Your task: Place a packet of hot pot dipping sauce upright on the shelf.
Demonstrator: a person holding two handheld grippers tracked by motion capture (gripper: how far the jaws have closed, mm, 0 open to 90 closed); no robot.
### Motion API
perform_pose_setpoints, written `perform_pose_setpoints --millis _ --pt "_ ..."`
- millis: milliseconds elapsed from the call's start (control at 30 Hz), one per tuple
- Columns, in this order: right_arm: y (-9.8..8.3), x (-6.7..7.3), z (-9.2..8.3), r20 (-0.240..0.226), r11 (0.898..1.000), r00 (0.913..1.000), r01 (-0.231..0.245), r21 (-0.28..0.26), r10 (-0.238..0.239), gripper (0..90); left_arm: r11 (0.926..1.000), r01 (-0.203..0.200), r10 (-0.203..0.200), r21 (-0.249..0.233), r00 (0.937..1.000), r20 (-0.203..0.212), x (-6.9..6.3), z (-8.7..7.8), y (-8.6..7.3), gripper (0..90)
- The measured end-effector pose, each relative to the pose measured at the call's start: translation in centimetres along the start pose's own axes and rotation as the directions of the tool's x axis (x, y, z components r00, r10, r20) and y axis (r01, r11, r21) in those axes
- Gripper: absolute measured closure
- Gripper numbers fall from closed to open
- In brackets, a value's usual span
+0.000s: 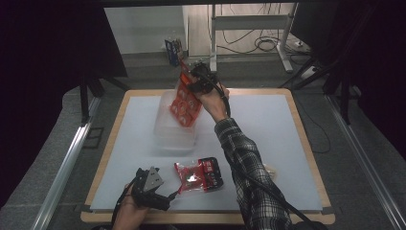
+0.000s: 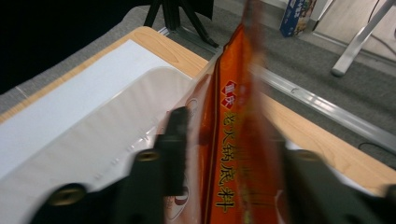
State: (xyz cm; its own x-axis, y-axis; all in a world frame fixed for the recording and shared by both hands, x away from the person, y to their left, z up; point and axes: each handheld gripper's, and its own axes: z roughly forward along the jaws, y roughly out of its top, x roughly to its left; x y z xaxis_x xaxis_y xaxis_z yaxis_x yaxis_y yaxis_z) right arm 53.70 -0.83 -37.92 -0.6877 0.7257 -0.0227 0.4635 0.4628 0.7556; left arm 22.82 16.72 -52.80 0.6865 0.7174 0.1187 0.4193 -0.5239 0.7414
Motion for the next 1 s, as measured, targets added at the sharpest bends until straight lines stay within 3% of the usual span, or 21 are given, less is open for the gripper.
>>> perform_pose_setpoints --millis 200,300,433,700,1000 --pt "-0.4 -0.1 0.2 0.03 0.999 0.9986 0.043 -0.003 -0.043 28.5 1.0 -0.003 0.003 0.001 1.0 -0.001 0.0 0.0 0.0 0.2" --pt "-0.5 -0.3 0.0 0.001 0.999 0.9993 0.039 -0.001 -0.039 22.4 1.0 -0.002 0.002 0.0 1.0 -0.002 0.0 -0.1 0.0 0.2" --pt "-0.8 -0.4 -0.4 -0.011 0.997 0.9975 0.07 0.018 -0.069 12.6 0.9999 -0.013 0.013 -0.005 0.9999 -0.003 0.0 -0.2 0.1 0.3" --pt "-1.7 -0.6 -1.6 -0.031 0.993 0.9925 0.119 0.0 -0.118 1.1 0.9998 -0.012 0.012 -0.015 0.9999 0.002 -0.2 -0.3 0.1 0.9" --pt "-2.6 -1.0 -2.9 -0.043 0.991 0.99 0.134 0.0 -0.134 0.0 0.9999 -0.007 0.007 -0.008 1.0 0.004 -0.2 -0.2 0.2 1.0"
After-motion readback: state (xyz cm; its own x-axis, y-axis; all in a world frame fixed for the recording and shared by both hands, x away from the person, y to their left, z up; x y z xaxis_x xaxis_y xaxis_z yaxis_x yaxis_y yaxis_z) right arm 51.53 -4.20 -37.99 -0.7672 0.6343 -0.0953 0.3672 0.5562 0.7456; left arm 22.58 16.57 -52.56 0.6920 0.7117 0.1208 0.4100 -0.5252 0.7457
